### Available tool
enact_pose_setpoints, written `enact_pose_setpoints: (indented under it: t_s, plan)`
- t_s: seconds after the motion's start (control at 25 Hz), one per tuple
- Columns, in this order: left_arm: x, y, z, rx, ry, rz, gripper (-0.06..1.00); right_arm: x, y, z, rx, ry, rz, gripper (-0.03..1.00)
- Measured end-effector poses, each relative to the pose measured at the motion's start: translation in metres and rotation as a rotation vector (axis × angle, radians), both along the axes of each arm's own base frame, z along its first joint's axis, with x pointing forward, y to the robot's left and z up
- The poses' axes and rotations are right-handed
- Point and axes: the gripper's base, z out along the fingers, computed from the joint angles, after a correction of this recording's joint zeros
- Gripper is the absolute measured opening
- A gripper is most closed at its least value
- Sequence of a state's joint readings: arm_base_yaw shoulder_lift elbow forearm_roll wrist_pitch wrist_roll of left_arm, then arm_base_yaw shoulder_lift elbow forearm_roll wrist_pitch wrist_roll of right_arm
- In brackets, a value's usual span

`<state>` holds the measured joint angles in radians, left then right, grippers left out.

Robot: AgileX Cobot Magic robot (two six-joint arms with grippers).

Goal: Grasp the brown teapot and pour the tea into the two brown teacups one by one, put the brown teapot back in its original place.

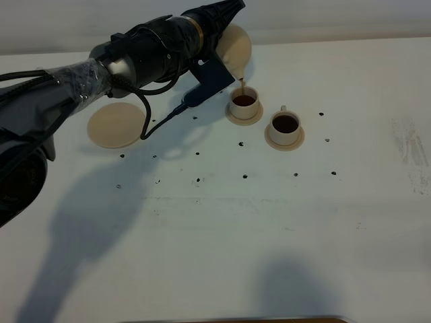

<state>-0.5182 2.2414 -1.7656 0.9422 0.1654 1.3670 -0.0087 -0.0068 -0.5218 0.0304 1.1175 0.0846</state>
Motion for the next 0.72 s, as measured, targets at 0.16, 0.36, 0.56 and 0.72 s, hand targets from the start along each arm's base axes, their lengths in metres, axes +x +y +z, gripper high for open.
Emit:
enact_pose_setpoints:
  t_s: [0.16, 0.36, 0.56, 0.72]
  plan:
    - [0.0000, 0.0000, 0.0000, 0.033, -0.009, -0.021, 0.08, 0.0000, 0.0000, 0.0000, 0.000, 0.000, 0.000, 0.49]
    - [0.0000, -0.0001, 0.0000, 0.047, -0.013, -0.030, 0.08, 0.0000, 0.0000, 0.0000, 0.000, 0.000, 0.000, 0.49]
    - [-0.0002, -0.0012, 0.0003, 0.043, -0.016, -0.037, 0.08, 0.0000, 0.0000, 0.0000, 0.000, 0.000, 0.000, 0.49]
    - [-0.0016, -0.0040, 0.0005, 0.044, -0.018, -0.045, 0.08, 0.0000, 0.0000, 0.0000, 0.000, 0.000, 0.000, 0.49]
